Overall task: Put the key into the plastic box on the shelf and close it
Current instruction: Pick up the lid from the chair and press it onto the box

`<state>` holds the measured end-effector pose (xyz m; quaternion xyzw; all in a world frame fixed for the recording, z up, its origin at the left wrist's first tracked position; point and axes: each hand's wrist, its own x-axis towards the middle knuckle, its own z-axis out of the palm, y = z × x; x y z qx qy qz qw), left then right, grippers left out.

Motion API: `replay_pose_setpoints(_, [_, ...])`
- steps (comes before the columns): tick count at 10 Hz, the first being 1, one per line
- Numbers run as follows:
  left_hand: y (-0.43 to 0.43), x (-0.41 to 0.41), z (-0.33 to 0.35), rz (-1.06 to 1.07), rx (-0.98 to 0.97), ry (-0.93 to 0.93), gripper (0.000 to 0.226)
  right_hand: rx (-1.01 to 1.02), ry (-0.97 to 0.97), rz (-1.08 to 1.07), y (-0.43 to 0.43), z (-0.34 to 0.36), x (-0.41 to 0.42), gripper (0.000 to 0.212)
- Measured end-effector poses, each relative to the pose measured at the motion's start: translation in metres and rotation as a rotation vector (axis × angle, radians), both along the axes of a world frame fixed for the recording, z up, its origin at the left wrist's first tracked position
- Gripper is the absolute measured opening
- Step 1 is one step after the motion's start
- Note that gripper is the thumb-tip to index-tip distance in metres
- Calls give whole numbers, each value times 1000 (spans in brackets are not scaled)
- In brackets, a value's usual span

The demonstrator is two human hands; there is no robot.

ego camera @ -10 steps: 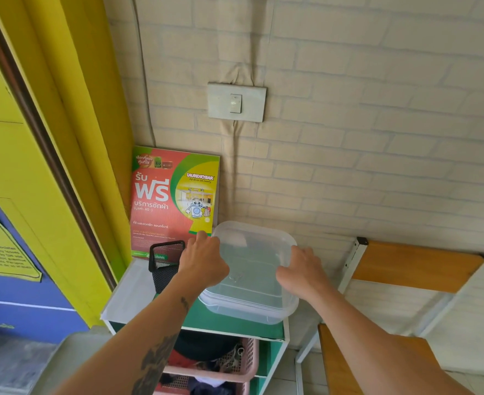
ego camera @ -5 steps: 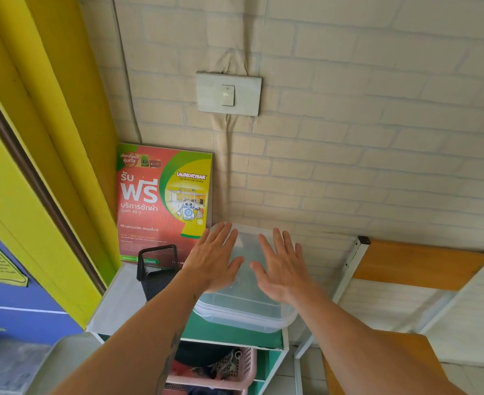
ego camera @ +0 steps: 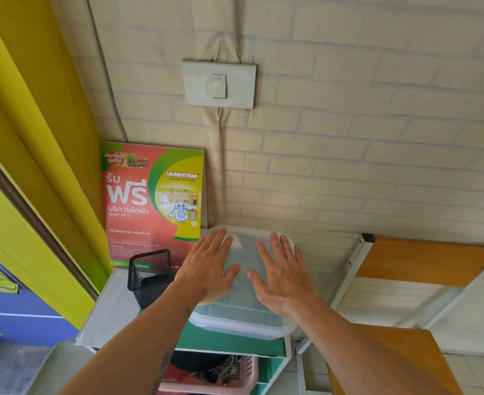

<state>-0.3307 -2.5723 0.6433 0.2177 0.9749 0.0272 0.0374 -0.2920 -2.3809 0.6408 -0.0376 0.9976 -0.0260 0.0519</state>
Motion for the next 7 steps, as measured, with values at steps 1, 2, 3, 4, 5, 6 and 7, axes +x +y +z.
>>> replay_pose_setpoints(1, [-1, -1, 0, -8, -5, 1, 75, 6, -7, 4, -1, 1, 0, 79])
replay_pose_setpoints(2, [-2, 1, 0, -19, -10, 7, 73, 2, -5, 1, -1, 2, 2, 76])
replay_pose_setpoints(3, [-2, 0, -2, -23, -12, 10, 73, 1, -19, -2, -1, 2, 3, 76])
replay_pose_setpoints(4, [-1, 2, -1, -19, -20, 1, 74, -2, -48, -2, -1, 5, 2, 75])
replay_pose_setpoints(5, [1, 1, 8, -11, -18, -26, 73, -28, -95, 2, 1, 15, -1, 75])
replay_pose_setpoints(6, [10, 2, 26, 15, 19, -36, 69, -118, -102, 8, 8, 36, 5, 72])
replay_pose_setpoints(7, [16, 7, 38, 44, 52, -16, 65, -203, -82, -32, 17, 50, 16, 72])
